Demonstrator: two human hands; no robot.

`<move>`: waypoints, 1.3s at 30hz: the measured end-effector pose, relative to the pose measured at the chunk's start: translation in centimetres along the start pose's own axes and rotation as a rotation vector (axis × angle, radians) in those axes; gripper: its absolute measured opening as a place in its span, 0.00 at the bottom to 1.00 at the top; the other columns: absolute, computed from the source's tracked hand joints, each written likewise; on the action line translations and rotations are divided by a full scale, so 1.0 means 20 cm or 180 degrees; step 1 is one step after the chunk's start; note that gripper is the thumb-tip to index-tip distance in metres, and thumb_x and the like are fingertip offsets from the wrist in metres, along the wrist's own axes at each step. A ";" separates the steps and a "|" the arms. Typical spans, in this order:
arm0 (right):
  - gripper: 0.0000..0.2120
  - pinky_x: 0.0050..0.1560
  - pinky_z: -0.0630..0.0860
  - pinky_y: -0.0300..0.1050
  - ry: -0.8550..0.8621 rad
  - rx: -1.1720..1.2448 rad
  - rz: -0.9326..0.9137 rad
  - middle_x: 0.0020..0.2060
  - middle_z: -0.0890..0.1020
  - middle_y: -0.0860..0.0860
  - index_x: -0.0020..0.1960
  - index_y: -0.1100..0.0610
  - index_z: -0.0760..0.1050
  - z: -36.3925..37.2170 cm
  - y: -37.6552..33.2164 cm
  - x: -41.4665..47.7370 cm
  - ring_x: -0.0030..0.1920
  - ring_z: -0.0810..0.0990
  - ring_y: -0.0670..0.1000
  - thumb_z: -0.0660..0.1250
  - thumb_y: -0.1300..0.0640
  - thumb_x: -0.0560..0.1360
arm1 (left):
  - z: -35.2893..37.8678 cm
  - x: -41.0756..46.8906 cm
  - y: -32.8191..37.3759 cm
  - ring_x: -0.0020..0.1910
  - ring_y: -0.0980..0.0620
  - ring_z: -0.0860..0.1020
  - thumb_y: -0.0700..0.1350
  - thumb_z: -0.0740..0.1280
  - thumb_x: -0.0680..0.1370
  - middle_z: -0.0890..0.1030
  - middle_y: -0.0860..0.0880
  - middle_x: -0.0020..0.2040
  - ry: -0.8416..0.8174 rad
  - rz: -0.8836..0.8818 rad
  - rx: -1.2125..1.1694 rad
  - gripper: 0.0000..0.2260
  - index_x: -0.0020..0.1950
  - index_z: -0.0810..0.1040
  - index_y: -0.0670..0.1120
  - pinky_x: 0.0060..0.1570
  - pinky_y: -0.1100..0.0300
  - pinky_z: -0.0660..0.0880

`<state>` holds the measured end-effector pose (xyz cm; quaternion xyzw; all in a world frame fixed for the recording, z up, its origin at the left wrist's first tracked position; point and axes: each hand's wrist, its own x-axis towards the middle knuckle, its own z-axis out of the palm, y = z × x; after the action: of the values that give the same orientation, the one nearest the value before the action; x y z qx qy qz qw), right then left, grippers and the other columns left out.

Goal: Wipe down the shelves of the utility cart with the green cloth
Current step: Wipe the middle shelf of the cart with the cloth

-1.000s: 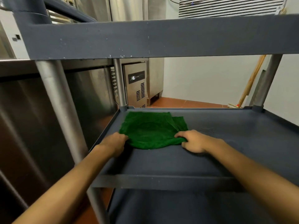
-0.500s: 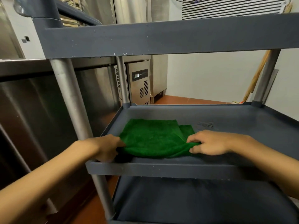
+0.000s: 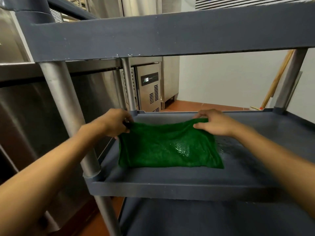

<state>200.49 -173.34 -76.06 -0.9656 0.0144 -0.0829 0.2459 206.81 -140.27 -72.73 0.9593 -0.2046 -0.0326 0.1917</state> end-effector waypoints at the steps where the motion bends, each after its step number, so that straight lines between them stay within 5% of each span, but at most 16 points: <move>1: 0.16 0.57 0.73 0.45 0.0107 -0.0050 0.0018 0.62 0.77 0.52 0.62 0.50 0.75 0.04 0.01 0.03 0.58 0.76 0.52 0.70 0.49 0.76 | 0.04 0.04 0.00 0.49 0.51 0.79 0.37 0.70 0.77 0.80 0.46 0.57 0.0130 0.0034 0.0147 0.13 0.60 0.79 0.47 0.39 0.61 0.79; 5: 0.21 0.58 0.71 0.45 0.0010 -0.0489 0.0065 0.66 0.75 0.56 0.68 0.53 0.71 0.19 0.04 0.09 0.60 0.75 0.55 0.70 0.51 0.77 | 0.20 0.13 -0.02 0.55 0.48 0.80 0.40 0.73 0.76 0.80 0.45 0.58 0.0358 -0.0225 0.0436 0.14 0.61 0.78 0.47 0.57 0.51 0.79; 9: 0.16 0.65 0.71 0.49 -0.0409 -0.0618 -0.0546 0.60 0.77 0.48 0.60 0.48 0.78 0.24 0.04 0.01 0.62 0.75 0.51 0.71 0.44 0.75 | 0.30 0.10 -0.03 0.57 0.45 0.78 0.46 0.71 0.77 0.77 0.46 0.59 0.0640 -0.0026 0.1414 0.13 0.61 0.78 0.49 0.58 0.49 0.78; 12: 0.30 0.71 0.66 0.44 -0.1167 -0.0540 -0.0745 0.67 0.75 0.42 0.65 0.42 0.77 0.25 0.07 -0.12 0.67 0.71 0.44 0.69 0.29 0.68 | 0.35 0.00 -0.05 0.55 0.53 0.76 0.60 0.70 0.76 0.76 0.52 0.57 -0.0227 0.0864 0.0986 0.16 0.59 0.78 0.55 0.56 0.53 0.77; 14: 0.34 0.72 0.56 0.38 -0.1242 -0.0797 -0.0907 0.75 0.66 0.41 0.72 0.42 0.69 0.28 0.13 -0.18 0.74 0.63 0.43 0.67 0.30 0.70 | 0.39 -0.09 -0.07 0.56 0.55 0.74 0.67 0.68 0.73 0.74 0.55 0.59 -0.0825 0.1011 0.1033 0.24 0.64 0.75 0.58 0.57 0.54 0.75; 17: 0.26 0.73 0.50 0.35 -0.1024 -0.0929 -0.1122 0.78 0.60 0.42 0.76 0.44 0.64 0.32 0.18 -0.23 0.77 0.56 0.42 0.62 0.41 0.79 | 0.45 -0.14 -0.11 0.59 0.53 0.75 0.59 0.65 0.79 0.74 0.55 0.62 -0.0378 0.1173 0.1357 0.18 0.68 0.74 0.56 0.58 0.54 0.75; 23: 0.19 0.73 0.52 0.31 -0.0831 -0.0784 -0.1188 0.75 0.67 0.43 0.74 0.48 0.68 0.32 0.18 -0.29 0.75 0.60 0.39 0.58 0.51 0.83 | 0.47 -0.19 -0.11 0.54 0.51 0.79 0.46 0.60 0.83 0.79 0.54 0.58 0.0252 0.1389 0.1417 0.08 0.61 0.75 0.52 0.51 0.53 0.76; 31: 0.19 0.72 0.64 0.37 -0.1121 -0.0701 -0.1219 0.71 0.71 0.37 0.73 0.42 0.69 0.23 0.14 -0.42 0.71 0.67 0.35 0.58 0.46 0.83 | 0.39 -0.33 -0.12 0.45 0.67 0.72 0.41 0.63 0.81 0.80 0.58 0.54 -0.0057 0.1426 0.1058 0.10 0.59 0.75 0.54 0.51 0.60 0.76; 39: 0.16 0.58 0.71 0.28 -0.1215 -0.0499 -0.1118 0.61 0.79 0.36 0.69 0.43 0.74 0.15 0.08 -0.52 0.56 0.76 0.31 0.60 0.46 0.82 | 0.33 -0.48 -0.10 0.53 0.59 0.78 0.41 0.64 0.82 0.81 0.54 0.54 -0.0305 0.1348 0.0508 0.09 0.60 0.79 0.48 0.54 0.60 0.75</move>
<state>190.67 -172.51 -81.01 -0.9676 -0.1935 0.0605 0.1505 197.93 -137.09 -79.83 0.9045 -0.4121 -0.0209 0.1080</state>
